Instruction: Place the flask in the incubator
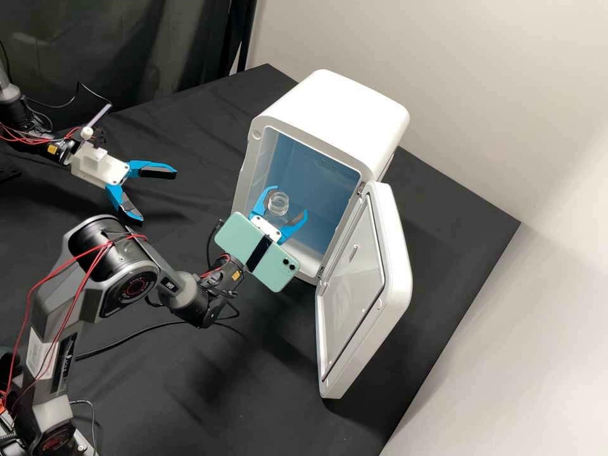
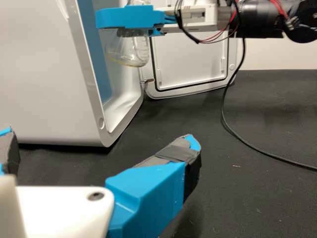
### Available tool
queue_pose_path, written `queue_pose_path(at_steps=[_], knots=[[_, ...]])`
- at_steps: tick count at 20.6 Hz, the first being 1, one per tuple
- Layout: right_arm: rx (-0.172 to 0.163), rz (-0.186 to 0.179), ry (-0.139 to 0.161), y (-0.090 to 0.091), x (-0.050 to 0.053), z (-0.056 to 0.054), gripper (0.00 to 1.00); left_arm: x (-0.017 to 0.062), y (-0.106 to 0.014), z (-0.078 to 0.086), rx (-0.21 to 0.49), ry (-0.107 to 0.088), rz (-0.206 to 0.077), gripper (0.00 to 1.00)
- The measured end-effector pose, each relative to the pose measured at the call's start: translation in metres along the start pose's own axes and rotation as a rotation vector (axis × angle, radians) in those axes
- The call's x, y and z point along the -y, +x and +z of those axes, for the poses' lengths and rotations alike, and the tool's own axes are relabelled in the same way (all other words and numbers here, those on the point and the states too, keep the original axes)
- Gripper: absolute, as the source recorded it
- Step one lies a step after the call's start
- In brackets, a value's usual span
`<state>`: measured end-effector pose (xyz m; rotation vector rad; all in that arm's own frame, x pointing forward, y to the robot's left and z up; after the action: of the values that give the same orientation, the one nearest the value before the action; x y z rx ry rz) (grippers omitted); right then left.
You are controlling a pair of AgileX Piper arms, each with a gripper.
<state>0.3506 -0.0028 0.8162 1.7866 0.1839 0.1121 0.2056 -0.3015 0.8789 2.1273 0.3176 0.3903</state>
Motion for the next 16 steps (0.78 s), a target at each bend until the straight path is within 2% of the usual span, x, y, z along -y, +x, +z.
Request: queue_pose_path(at_steps=[4, 6, 8, 11, 16], knots=[[0.006, 0.001, -0.003, 0.005, 0.001, 0.006, 0.0, 0.0, 0.0, 0.0, 0.001, 0.0, 0.0, 1.0], [0.0, 0.011, -0.055, 0.01, -0.002, 0.005, 0.0, 0.0, 0.0, 0.0, 0.001, 0.0, 0.0, 1.0], [0.001, 0.023, -0.082, 0.013, -0.004, 0.005, 0.0, 0.0, 0.0, 0.0, 0.001, 0.0, 0.0, 1.0], [0.007, 0.026, -0.104, 0.018, -0.005, 0.007, 0.0, 0.0006, 0.0, 0.0, 0.001, 0.001, -0.002, 1.0], [0.032, 0.032, -0.122, 0.03, -0.008, 0.01, 0.0, 0.0025, 0.001, 0.0, 0.001, -0.001, -0.01, 1.0]])
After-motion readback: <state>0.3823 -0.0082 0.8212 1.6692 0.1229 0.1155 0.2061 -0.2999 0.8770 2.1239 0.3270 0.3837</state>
